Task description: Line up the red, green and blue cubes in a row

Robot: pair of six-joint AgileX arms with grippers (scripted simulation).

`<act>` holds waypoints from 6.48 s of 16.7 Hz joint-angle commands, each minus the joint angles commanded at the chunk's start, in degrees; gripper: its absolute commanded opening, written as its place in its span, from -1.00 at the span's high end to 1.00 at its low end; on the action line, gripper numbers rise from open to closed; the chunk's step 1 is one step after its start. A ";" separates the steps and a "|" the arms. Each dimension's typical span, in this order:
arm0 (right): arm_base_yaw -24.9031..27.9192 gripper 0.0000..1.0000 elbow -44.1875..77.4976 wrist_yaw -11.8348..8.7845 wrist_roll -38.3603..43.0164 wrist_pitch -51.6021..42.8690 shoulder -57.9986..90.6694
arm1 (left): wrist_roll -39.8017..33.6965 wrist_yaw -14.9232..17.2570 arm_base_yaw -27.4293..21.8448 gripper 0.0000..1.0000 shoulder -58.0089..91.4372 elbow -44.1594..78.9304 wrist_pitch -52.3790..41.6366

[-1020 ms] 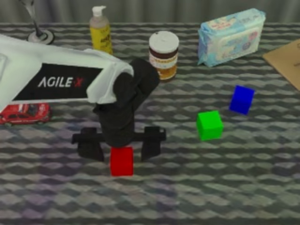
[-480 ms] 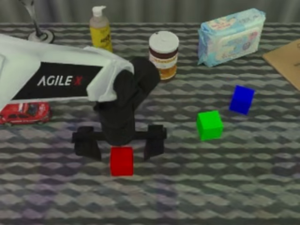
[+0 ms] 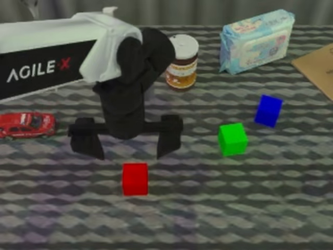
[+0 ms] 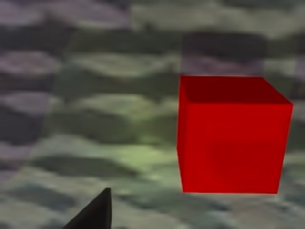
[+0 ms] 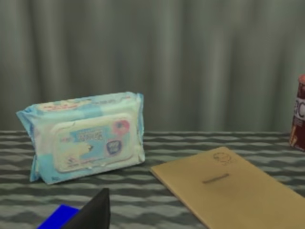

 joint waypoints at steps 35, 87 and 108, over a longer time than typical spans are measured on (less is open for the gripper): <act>27.53 -1.00 106.73 0.20 17.72 -68.04 128.68 | 36.19 0.95 36.67 -1.00 -110.36 -81.88 59.97; 27.63 1.00 105.33 0.32 17.82 -66.12 128.95 | 36.19 0.95 36.67 -1.00 -110.36 -81.88 59.97; 46.12 1.00 103.15 0.55 46.78 -66.60 126.37 | 36.19 0.95 36.67 -1.00 -110.36 -81.88 59.97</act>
